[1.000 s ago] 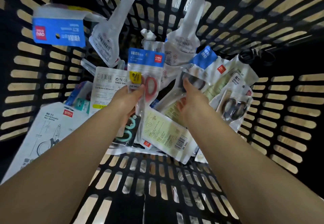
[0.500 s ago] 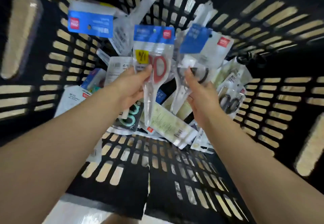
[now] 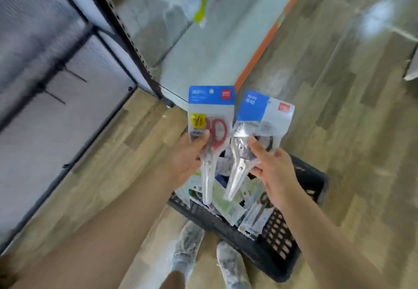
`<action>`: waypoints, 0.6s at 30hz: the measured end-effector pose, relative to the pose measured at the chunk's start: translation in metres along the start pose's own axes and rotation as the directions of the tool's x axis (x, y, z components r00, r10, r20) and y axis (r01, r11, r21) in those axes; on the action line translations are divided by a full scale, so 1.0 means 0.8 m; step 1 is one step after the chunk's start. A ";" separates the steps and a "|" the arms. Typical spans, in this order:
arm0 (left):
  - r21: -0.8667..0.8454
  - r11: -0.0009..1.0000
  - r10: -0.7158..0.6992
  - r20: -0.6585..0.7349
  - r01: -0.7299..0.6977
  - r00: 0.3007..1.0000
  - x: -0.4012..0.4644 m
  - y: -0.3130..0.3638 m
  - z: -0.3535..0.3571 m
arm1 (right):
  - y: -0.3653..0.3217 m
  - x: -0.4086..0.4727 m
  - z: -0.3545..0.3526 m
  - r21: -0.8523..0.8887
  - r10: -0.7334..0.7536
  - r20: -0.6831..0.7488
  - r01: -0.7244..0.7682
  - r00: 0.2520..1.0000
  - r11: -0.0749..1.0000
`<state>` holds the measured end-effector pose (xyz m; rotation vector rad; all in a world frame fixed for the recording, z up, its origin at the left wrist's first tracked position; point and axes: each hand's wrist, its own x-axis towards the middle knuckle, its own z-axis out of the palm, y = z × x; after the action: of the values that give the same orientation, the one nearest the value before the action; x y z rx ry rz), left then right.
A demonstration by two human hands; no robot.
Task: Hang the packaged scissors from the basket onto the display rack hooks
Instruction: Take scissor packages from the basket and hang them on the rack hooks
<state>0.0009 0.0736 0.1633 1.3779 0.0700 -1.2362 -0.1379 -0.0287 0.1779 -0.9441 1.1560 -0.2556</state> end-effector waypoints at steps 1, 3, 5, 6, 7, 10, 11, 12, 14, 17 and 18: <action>-0.015 0.999 0.050 -0.025 -0.051 0.998 -0.028 0.032 0.005 | -0.033 -0.022 0.010 -0.006 -0.025 0.028 0.025 0.999 1.000; -0.062 0.985 0.155 -0.056 -0.158 0.986 -0.090 0.093 0.011 | -0.093 -0.066 0.032 -0.009 -0.082 0.089 0.083 0.993 0.997; -0.049 0.965 0.252 -0.105 -0.258 0.962 -0.155 0.146 0.013 | -0.149 -0.111 0.060 0.001 -0.142 0.167 0.144 0.976 0.990; 0.000 0.952 0.301 -0.153 -0.305 0.941 -0.189 0.174 0.015 | -0.179 -0.134 0.077 0.007 -0.176 0.216 0.179 0.960 0.984; 0.026 0.933 0.357 -0.194 -0.359 0.914 -0.224 0.196 0.014 | -0.205 -0.159 0.096 0.004 -0.203 0.261 0.210 0.944 0.978; -0.091 0.853 0.478 -0.260 -0.515 0.839 -0.327 0.244 0.009 | -0.265 -0.236 0.145 -0.048 -0.269 0.411 0.315 0.871 0.948; -0.124 0.824 0.507 -0.275 -0.553 0.817 -0.362 0.257 0.006 | -0.280 -0.261 0.163 -0.047 -0.291 0.476 0.354 0.830 0.934; -0.142 0.796 0.530 -0.303 -0.588 0.792 -0.397 0.267 0.002 | -0.293 -0.287 0.181 -0.050 -0.303 0.535 0.387 0.789 0.921; -0.106 0.772 0.547 -0.390 -0.627 0.740 -0.460 0.279 -0.010 | -0.312 -0.339 0.215 -0.055 -0.322 0.635 0.456 0.702 0.888; -0.078 0.736 0.550 -0.509 -0.672 0.662 -0.539 0.281 -0.037 | -0.324 -0.415 0.265 -0.020 -0.333 0.758 0.529 0.562 0.848; -0.070 0.722 0.548 -0.550 -0.689 0.630 -0.563 0.282 -0.048 | -0.326 -0.441 0.281 0.000 -0.330 0.798 0.549 0.504 0.836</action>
<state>-0.0166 0.3124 0.6079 1.2760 0.1022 -0.2406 -0.0207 0.1435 0.6250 -1.4010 0.0961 -0.0778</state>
